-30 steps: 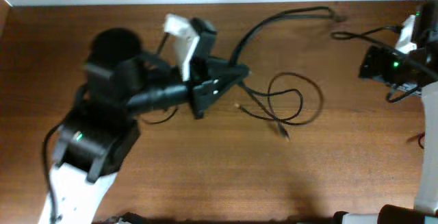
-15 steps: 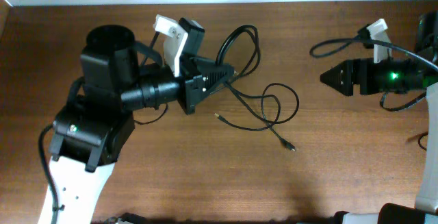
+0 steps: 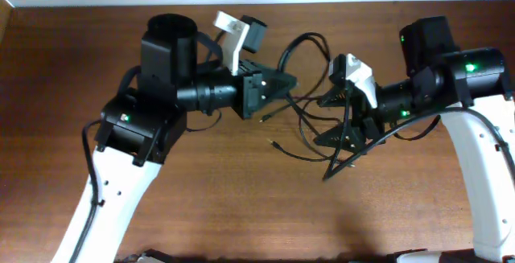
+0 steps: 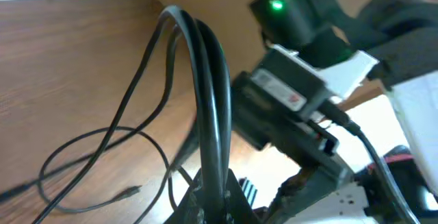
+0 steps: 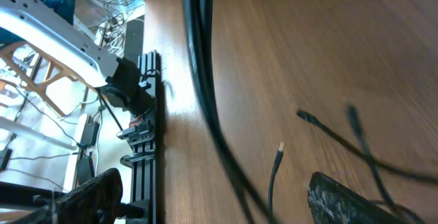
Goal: Untangle cables
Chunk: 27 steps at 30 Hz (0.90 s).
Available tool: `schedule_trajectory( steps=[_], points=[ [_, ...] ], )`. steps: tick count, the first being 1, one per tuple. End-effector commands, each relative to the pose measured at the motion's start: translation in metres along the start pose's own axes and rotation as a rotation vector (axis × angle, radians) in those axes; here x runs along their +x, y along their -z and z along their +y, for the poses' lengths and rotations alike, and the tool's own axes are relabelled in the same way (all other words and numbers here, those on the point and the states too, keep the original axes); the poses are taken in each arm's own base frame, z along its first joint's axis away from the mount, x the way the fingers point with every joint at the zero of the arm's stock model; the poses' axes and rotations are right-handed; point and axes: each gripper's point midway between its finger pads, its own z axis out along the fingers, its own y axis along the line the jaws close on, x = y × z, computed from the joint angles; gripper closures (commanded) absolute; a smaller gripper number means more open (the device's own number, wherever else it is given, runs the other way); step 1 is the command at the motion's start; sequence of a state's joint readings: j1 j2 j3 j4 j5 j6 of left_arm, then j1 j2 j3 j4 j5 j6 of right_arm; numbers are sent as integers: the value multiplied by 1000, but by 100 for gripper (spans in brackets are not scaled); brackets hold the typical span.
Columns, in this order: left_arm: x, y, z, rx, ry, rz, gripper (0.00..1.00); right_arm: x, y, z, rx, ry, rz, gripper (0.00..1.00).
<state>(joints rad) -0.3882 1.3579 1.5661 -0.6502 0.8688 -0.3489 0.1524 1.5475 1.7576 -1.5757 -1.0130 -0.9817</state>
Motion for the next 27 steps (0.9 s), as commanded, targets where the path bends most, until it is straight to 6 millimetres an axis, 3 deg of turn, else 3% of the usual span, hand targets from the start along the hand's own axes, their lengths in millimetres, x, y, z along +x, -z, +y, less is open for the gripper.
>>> schedule_trajectory(
  steps=[1, 2, 4, 5, 11, 12, 14, 15, 16, 17, 20, 21, 22, 25, 26, 27],
  points=[
    [2, -4, -18, 61, -25, 13, 100, -2, 2, 6, 11, 40, 4, 32],
    [2, -4, -18, 60, -24, 13, 100, -1, 2, 5, 15, 39, 11, 42],
    [2, -4, -18, 60, -25, 13, 100, 0, 2, 5, 15, 24, 16, 78],
    [2, -4, -18, 60, -25, 12, 100, 1, 2, 5, 16, 22, 20, 86],
    [-12, -4, -24, 80, -34, -35, 100, 5, 2, 11, -1, -13, 36, 94],
    [-13, -4, -24, 82, -33, -40, 100, 6, 2, 11, -2, -15, 36, 92],
    [-13, -4, -24, 81, -34, -40, 100, 6, 2, 12, -4, -17, 37, 76],
    [-14, -4, -23, 75, -34, -43, 100, 7, 2, 13, -8, -25, 39, 73],
    [-14, -4, -23, 76, -34, -43, 100, 7, 2, 14, -10, -29, 41, 78],
    [-14, -4, -23, 76, -34, -43, 100, 7, 2, 13, -10, -29, 41, 93],
    [-14, -4, -23, 75, -34, -42, 100, 7, 2, 14, -11, -32, 42, 96],
    [-14, -4, -22, 71, -49, -43, 93, 7, 2, 14, -11, -37, 42, 96],
    [-12, -4, -13, 20, -57, -45, 84, 7, 2, 14, -10, -57, 41, 96],
    [11, 11, 68, -427, 90, -24, 66, 9, 3, 11, 1, -92, 48, 96],
    [18, 17, 81, -504, 112, -10, 63, 9, 3, 11, 3, -94, 49, 96],
    [28, 22, 93, -572, 138, 20, 43, 9, 3, 10, 8, -89, 50, 96]
  ],
)
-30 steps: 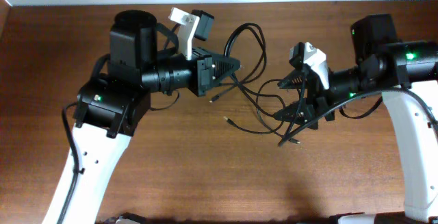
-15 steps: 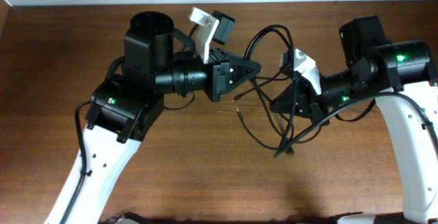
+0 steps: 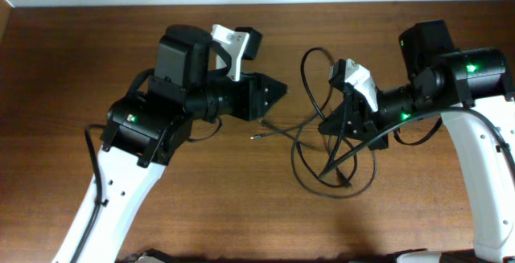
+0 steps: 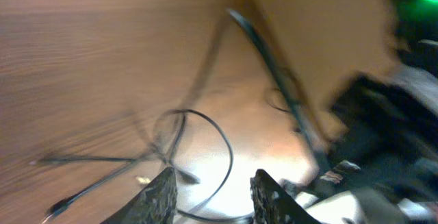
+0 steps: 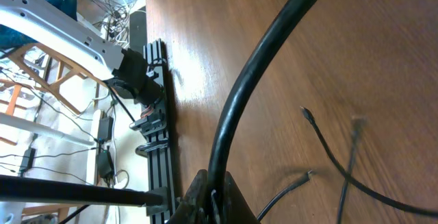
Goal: Untangle cables
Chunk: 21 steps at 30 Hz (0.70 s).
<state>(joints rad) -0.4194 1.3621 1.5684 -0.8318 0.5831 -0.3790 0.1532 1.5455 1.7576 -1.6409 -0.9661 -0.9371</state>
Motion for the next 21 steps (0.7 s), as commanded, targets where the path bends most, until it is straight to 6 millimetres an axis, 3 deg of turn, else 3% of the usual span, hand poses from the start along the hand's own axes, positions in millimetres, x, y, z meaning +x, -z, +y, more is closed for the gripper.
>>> schedule_trajectory(
  steps=[1, 3, 5, 6, 9, 11, 13, 16, 21],
  points=[
    [3, 8, 54, -303, 26, -21, 18, -3, 3, 4, 12, 9, -7, 96],
    [8, 8, 57, -317, 36, -2, 13, -2, 3, 1, 27, -26, -2, 96],
    [12, 12, 67, -372, 45, 7, 8, 2, 5, -20, 131, -155, 37, 96],
    [17, 15, 74, -415, 55, 21, 1, 7, 8, -37, 217, -245, 61, 96],
    [24, 23, 90, -514, 65, 37, 1, 12, 16, -62, 370, -425, 68, 96],
    [27, 24, 91, -523, 68, 45, 1, 28, 25, -73, 483, -532, 118, 96],
    [26, 25, 92, -526, 68, 44, 1, 62, 36, -69, 582, -672, 250, 96],
    [26, 24, 92, -526, 67, 44, 1, 97, 51, -55, 668, -815, 401, 96],
    [26, 24, 92, -526, 67, 43, 1, 98, 55, -53, 707, -876, 380, 96]
  ],
)
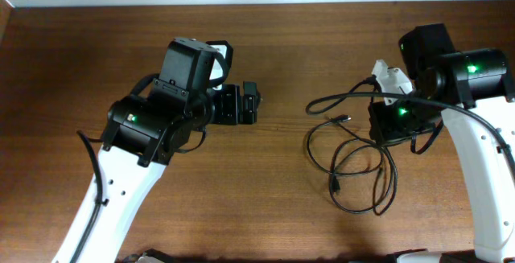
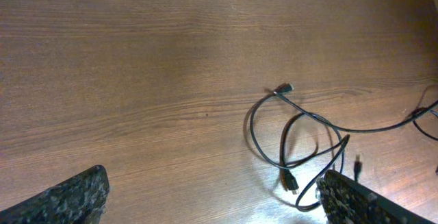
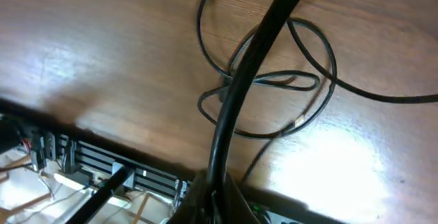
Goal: Untangle cables
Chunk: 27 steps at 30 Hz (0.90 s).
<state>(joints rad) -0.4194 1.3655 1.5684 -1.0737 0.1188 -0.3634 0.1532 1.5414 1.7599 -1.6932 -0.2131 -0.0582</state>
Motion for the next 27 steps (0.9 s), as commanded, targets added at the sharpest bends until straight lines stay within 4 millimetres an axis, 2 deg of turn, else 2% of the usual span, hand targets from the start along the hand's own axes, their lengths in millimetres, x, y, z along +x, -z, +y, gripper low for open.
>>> schedule_trajectory(
  steps=[1, 4, 7, 9, 12, 14, 16, 18, 19, 22, 25, 27],
  points=[
    [-2, 0, 2, -11, -1, -6, 1, -1, 14, -1, 26, -27, -52, 96],
    [-1, 0, 2, -12, 0, -3, 1, -27, 53, 0, 67, -2, -230, 96],
    [4, 0, 4, -19, 2, 16, 1, -43, 109, -16, 218, -44, -429, 96],
    [4, 0, 4, -19, 2, 16, 1, -55, 135, -30, 323, -61, -539, 96],
    [4, 0, 4, -19, 2, 16, 1, -82, 155, -51, 453, -100, -653, 96],
    [4, 0, 4, -19, 2, 16, 1, -105, 166, -75, 559, -158, -721, 96],
    [4, 0, 4, -19, 2, 16, 1, -121, 165, -111, 632, -241, -724, 96],
    [4, 0, 4, -19, 2, 16, 1, -125, 160, -149, 668, -324, -700, 96],
    [4, 0, 4, -19, 2, 16, 1, -122, 158, -177, 693, -394, -683, 96],
    [4, 0, 4, -19, 2, 16, 1, -97, 150, -273, 717, -733, -681, 96],
    [4, 0, 4, -19, 2, 16, 1, -106, 124, -325, 522, -798, -713, 96],
    [4, 0, 4, -19, 2, 16, 1, -122, 107, -356, 392, -791, -765, 96]
  ],
)
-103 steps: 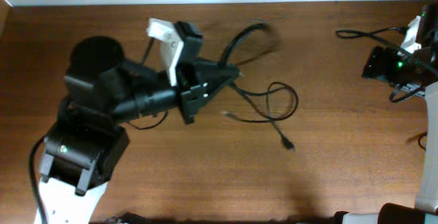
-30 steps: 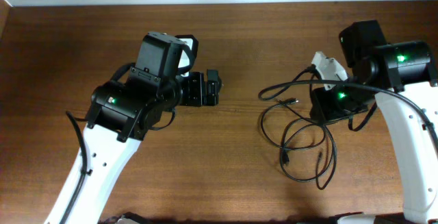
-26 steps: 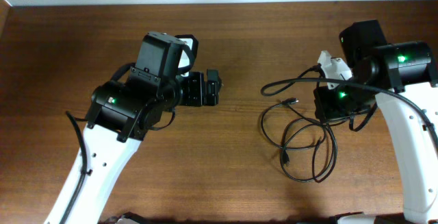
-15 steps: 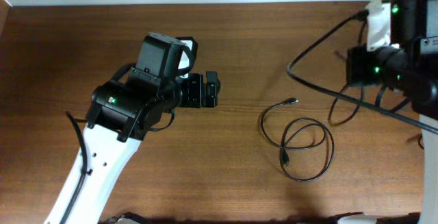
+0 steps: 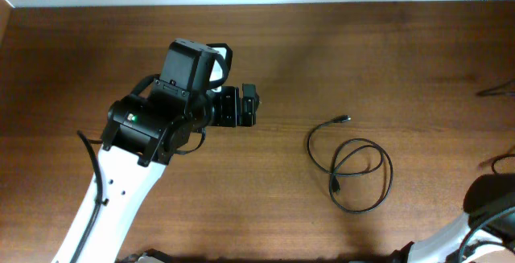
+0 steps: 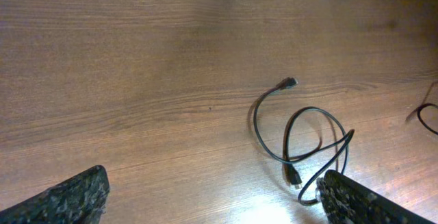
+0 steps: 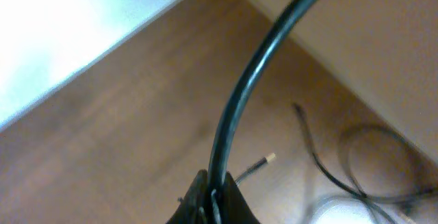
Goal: Untangle cables
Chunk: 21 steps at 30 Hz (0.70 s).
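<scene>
A thin black cable (image 5: 360, 176) lies in a loose coil on the wooden table, its plug end (image 5: 342, 120) pointing up-left; the left wrist view shows the same thin cable (image 6: 304, 145). My left gripper (image 5: 251, 106) hangs well left of it, open and empty (image 6: 212, 198). My right gripper (image 7: 213, 186) is shut on a thick black cable (image 7: 253, 87) that rises from the jaws. That gripper is outside the overhead view. Bits of cable (image 5: 496, 92) poke in at the right edge.
The wooden table (image 5: 265, 199) runs to a pale wall at the back. Part of the right arm (image 5: 489, 207) shows at the bottom right corner. Thin cable ends (image 7: 311, 138) lie blurred on the wood below the right gripper.
My right gripper, still shut on the thick cable, has moved off to the right and out of the overhead view. The thin cable now lies alone. The left arm has not moved.
Both grippers were close together over the tangle, the left shut on a doubled black cable. Then the left was back at the left and open, the right shut on the thick cable. Now the thick cable is off to the right, the thin one apart.
</scene>
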Available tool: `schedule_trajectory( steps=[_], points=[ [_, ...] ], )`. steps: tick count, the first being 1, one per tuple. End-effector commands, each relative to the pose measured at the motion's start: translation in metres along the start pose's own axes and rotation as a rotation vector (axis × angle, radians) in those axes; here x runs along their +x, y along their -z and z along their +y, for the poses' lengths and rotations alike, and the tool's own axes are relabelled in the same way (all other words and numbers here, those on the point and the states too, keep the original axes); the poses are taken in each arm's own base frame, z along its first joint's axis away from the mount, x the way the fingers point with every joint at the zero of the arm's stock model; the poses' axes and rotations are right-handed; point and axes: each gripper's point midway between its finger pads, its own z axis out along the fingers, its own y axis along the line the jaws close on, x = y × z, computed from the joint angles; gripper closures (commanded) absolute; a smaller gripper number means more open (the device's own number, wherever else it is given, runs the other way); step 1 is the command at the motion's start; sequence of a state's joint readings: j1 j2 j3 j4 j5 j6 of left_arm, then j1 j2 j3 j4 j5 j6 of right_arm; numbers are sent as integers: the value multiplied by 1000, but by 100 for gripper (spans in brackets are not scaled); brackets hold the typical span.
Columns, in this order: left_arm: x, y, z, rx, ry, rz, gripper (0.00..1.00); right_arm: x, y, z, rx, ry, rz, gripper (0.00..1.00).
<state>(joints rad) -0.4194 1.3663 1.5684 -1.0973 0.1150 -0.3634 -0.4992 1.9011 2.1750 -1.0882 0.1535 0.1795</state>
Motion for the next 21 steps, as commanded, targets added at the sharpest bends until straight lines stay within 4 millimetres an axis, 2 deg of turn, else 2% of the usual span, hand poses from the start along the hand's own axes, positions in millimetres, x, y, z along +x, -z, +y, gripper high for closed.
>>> schedule_trajectory(
  steps=[1, 5, 8, 10, 14, 16, 17, 18, 19, 21],
  points=[
    [-2, 1, 1, -7, -1, -6, 1, -9, -52, 16, -235, -23, 12, 96],
    [-2, 1, 1, -7, -1, -6, 1, -21, -77, 29, -317, 165, -69, 96],
    [-2, 1, 1, -7, -1, -6, 1, -23, -79, 26, -313, 240, -86, 96],
    [-2, 1, 1, -7, -1, -6, 1, -10, -94, 3, -283, 208, -39, 96],
    [-2, 1, 1, -7, -1, -6, 1, 30, -128, -67, -203, 106, 72, 96],
    [-2, 1, 1, -7, -1, -6, 1, 46, -139, -91, -177, 69, 102, 93],
    [-2, 1, 1, -7, -1, -6, 1, 57, -146, -105, -166, 38, 119, 66],
    [-2, 1, 1, -7, -1, -6, 1, 67, -151, -113, -169, 17, 133, 5],
    [-2, 1, 1, -7, -1, -6, 1, 72, -152, -114, -198, -2, 142, 1],
    [-2, 1, 1, -7, -1, -6, 1, 72, -148, -104, -278, -15, 136, 1]
  ],
)
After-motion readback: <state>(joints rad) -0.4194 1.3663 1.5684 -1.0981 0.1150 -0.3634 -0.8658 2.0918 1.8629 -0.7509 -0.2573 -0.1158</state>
